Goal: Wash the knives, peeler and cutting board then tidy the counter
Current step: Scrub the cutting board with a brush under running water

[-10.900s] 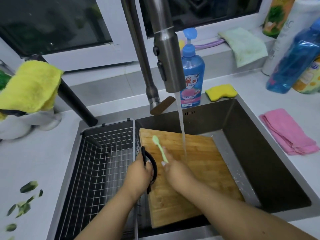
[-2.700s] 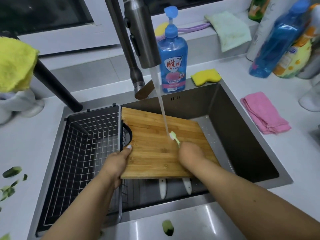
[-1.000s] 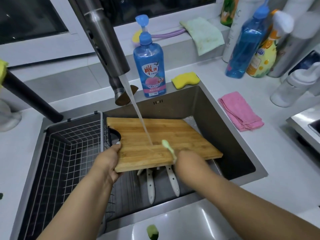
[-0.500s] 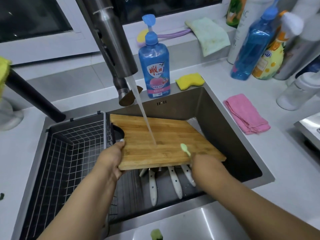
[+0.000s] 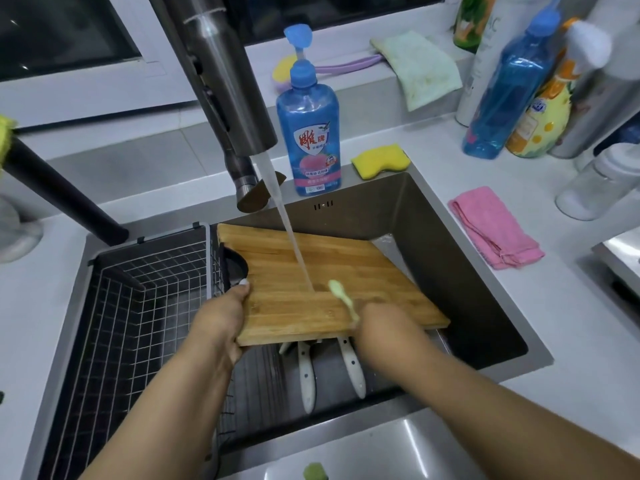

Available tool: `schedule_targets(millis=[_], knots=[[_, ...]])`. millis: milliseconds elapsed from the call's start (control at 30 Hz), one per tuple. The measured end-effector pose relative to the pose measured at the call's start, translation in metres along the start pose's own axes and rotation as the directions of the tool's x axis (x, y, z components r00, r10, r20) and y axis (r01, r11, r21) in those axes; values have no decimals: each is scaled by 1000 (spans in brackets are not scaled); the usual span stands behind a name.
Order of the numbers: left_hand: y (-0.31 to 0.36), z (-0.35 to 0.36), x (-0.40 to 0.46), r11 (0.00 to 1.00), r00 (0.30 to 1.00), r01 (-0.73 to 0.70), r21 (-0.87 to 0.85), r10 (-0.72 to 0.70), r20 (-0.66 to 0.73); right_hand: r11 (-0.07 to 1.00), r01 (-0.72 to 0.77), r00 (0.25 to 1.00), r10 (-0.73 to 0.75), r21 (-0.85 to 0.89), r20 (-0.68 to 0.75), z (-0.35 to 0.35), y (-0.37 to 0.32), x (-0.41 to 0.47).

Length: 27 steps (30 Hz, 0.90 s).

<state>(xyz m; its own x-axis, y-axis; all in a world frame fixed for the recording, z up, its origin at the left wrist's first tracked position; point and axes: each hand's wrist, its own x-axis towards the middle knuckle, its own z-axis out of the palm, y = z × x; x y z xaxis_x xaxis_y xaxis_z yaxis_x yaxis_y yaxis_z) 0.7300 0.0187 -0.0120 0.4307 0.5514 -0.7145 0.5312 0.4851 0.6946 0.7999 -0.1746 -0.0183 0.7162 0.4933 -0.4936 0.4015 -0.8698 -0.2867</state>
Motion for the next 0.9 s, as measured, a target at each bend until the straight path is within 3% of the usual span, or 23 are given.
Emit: schedule_targets(millis=[100,267,333,400,467,667,733,833,900], knots=[[-2,2,-4,999,999,-31,17,32,-37,974,179,983,-169,139,-77,6,-38,5],[-11,-2,-7,999,998,-29,22,31,-50,992,-124,992,124,39,-9,5,-24,52],[-12,-4,-7,999,997,-30,32,32,-68,999,-33,999,33,9,13,7,-31,35],[-12,-5,-6,999,997,-27,38,30,-73,978,170,985,-165,121,-53,12,-46,15],[-12,-5,-5,999,997,-23,28,25,-68,949,255,966,-242,185,-86,11,-60,14],[-13,-5,-8,1000,999,7,5,-7,-40,985,-116,993,114,126,21,-4,-44,63],[-11,-6,-9,999,999,31,10,-31,-15,989,-30,1000,29,144,5,-1,-46,45],[-5,-5,-9,999,998,38,22,-39,46,950,224,973,-207,218,-99,4,-66,23],[2,-4,-9,1000,996,11,22,-13,86,952,240,970,-228,188,-84,-3,-76,37]])
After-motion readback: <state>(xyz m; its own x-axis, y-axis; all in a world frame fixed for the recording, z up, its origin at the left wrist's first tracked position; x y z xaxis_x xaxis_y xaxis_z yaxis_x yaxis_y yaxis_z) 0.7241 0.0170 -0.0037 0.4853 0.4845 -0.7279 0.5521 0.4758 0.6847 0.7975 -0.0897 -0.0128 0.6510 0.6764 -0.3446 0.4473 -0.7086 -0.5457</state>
